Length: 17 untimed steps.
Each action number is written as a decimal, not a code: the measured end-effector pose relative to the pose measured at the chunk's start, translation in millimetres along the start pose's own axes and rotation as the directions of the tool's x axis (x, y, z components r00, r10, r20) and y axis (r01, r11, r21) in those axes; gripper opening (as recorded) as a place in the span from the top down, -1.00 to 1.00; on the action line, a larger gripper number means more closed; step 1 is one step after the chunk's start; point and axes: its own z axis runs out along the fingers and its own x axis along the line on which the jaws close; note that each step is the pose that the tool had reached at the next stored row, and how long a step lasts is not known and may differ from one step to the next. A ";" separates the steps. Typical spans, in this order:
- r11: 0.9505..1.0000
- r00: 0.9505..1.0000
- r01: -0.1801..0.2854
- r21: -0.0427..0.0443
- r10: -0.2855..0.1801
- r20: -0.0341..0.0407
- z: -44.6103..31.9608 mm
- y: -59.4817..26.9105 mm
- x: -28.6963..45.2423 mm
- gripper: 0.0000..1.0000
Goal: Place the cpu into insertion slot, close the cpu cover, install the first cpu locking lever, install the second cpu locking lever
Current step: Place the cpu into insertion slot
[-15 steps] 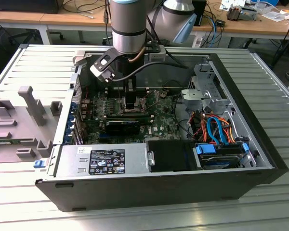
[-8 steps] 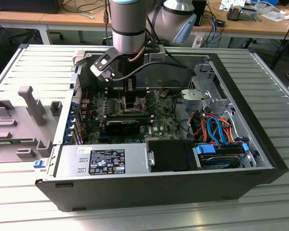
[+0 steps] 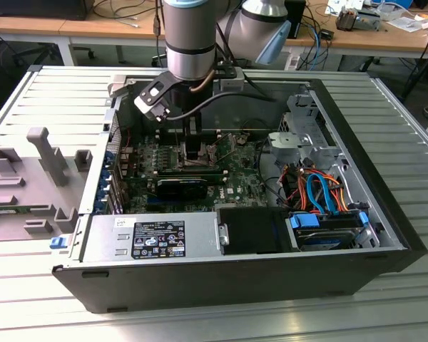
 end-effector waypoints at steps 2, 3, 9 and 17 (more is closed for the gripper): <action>1.000 1.000 0.000 0.000 0.000 0.000 0.1 0.0 0.0 -0.08; 1.000 1.000 0.000 0.000 0.000 0.000 0.3 0.0 0.0 -0.08; 1.000 1.000 0.000 0.000 0.000 0.000 2.4 0.0 0.2 -0.08; 1.000 1.000 0.000 0.000 0.000 0.000 5.3 -0.1 1.0 -0.08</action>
